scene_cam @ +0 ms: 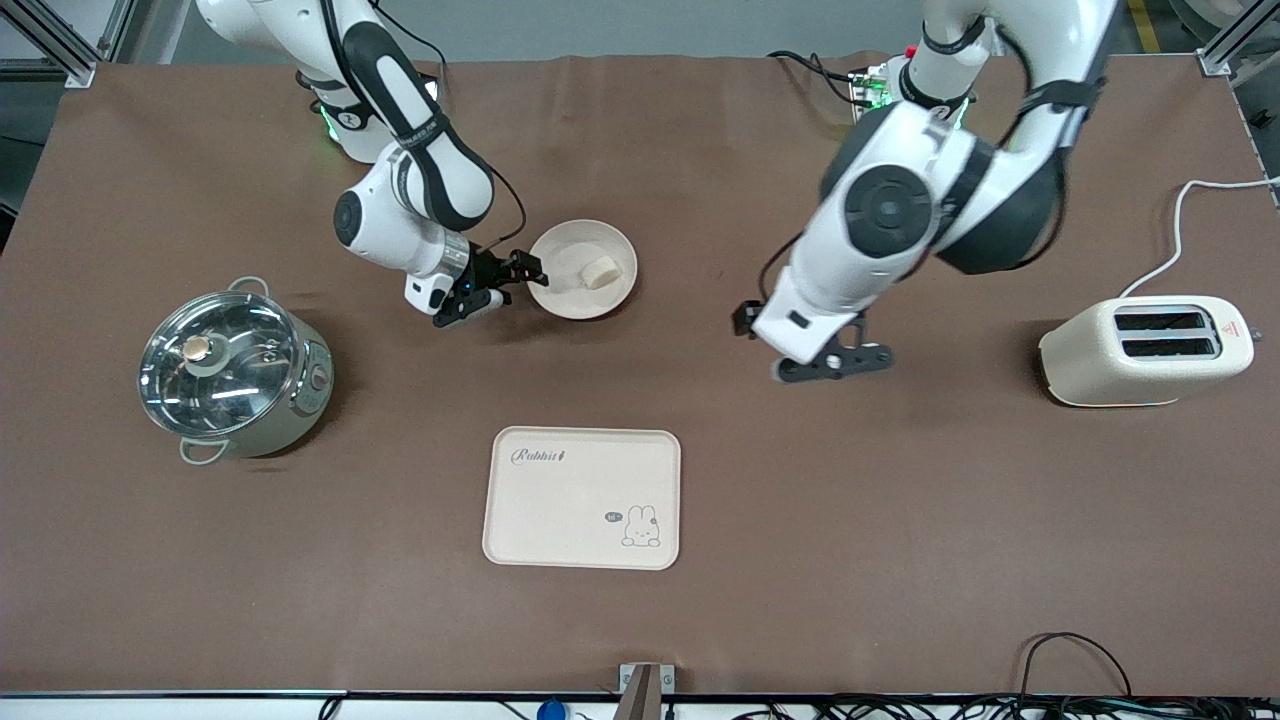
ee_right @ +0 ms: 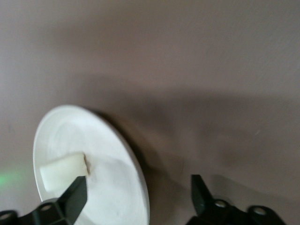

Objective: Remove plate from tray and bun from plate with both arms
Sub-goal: 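Set the bowl on the table and open the right gripper, then lower the left gripper onto the bun while the right gripper withdraws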

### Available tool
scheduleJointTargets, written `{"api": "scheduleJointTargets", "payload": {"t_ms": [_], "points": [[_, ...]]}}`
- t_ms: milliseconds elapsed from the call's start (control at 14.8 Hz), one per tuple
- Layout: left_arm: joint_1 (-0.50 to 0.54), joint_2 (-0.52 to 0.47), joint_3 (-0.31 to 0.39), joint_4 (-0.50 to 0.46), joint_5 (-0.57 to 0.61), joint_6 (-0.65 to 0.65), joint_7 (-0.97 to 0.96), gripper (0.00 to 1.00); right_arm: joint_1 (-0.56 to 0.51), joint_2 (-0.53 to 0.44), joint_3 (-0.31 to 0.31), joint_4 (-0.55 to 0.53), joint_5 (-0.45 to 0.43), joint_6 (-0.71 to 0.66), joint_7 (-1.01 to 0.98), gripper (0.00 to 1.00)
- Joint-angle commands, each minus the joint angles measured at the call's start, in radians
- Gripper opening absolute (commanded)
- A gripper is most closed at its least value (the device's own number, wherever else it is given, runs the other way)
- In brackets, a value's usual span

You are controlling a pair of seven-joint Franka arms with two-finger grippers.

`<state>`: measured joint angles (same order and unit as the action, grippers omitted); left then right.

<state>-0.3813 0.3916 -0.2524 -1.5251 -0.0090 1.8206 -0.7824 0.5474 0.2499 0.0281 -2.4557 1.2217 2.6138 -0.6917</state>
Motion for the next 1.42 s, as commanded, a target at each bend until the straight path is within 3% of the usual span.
{"api": "scheduleJointTargets", "payload": {"t_ms": [0,203,541,879,1014,1353], "points": [[-0.089,0.050,0.005,0.014,-0.013,0.063,-0.174,1.00,-0.061,-0.046,-0.004,-0.003,0.025,-0.014,-0.009,1.00],[-0.175,0.099,0.005,0.002,-0.011,0.139,-0.374,1.00,-0.122,-0.050,-0.019,0.014,-0.031,-0.014,-0.009,1.00],[-0.295,0.168,0.005,-0.029,-0.002,0.285,-0.650,1.00,-0.282,-0.041,-0.037,0.151,-0.298,-0.180,0.032,1.00],[-0.390,0.253,0.012,-0.029,0.004,0.388,-0.878,0.94,-0.375,-0.035,-0.036,0.450,-0.689,-0.507,0.443,1.00],[-0.419,0.280,0.010,-0.029,0.027,0.413,-0.954,0.92,-0.453,-0.038,-0.036,0.545,-0.830,-0.593,0.497,1.00],[-0.470,0.323,0.010,-0.036,0.050,0.417,-1.043,0.81,-0.580,-0.037,-0.034,0.907,-1.069,-0.900,0.580,1.00]]}}
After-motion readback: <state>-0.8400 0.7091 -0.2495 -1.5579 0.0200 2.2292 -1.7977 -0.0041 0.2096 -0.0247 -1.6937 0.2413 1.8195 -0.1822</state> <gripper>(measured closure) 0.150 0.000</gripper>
